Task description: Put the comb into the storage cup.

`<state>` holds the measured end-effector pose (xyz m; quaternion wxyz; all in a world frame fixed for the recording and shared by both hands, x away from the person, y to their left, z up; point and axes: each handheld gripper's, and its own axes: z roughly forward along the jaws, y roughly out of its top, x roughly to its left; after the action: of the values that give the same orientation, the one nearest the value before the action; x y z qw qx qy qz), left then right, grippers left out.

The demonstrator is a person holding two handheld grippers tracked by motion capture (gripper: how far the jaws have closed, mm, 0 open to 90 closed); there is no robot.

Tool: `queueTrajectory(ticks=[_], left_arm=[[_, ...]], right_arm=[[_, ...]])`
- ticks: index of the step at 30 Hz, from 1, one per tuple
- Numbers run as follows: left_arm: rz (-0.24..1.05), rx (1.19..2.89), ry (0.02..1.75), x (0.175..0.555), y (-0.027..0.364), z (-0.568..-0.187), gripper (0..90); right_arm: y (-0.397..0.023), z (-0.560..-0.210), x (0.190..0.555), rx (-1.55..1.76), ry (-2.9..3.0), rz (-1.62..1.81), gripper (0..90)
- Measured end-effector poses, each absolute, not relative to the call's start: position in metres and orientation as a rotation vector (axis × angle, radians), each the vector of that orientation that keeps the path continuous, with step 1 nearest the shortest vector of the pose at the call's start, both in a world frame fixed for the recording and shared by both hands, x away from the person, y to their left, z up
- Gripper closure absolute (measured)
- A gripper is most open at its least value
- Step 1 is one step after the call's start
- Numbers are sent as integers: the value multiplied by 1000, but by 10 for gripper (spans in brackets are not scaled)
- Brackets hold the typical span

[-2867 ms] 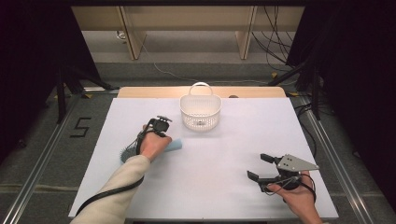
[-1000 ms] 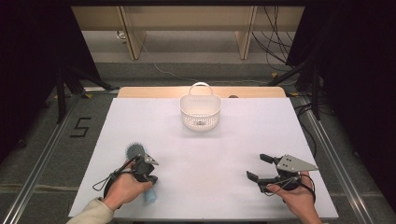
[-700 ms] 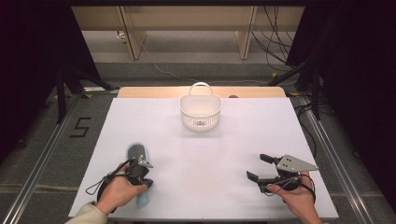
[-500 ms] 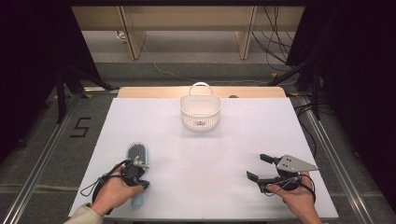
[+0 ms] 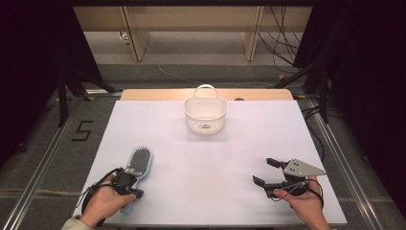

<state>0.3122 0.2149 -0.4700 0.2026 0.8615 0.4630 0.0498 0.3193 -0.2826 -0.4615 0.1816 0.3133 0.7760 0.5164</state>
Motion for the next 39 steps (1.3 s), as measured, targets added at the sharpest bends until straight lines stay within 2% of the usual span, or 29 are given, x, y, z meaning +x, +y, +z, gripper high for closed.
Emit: queueTrajectory(ticks=[25, 31, 35, 38, 39], left_arm=[[151, 2410, 1317, 308, 225, -469, 889], [141, 2397, 1293, 307, 223, -468, 807], [146, 2340, 1249, 307, 222, -464, 703], [177, 2262, 1208, 308, 220, -462, 577], [189, 2240, 1203, 308, 220, -461, 577]], right_arm=[[-282, -462, 319, 884, 2192, 1459, 166], [-282, -462, 319, 884, 2194, 1460, 166], [-283, -462, 320, 883, 2194, 1461, 166], [-283, -462, 320, 884, 2196, 1461, 166], [-283, -462, 320, 884, 2196, 1461, 166]])
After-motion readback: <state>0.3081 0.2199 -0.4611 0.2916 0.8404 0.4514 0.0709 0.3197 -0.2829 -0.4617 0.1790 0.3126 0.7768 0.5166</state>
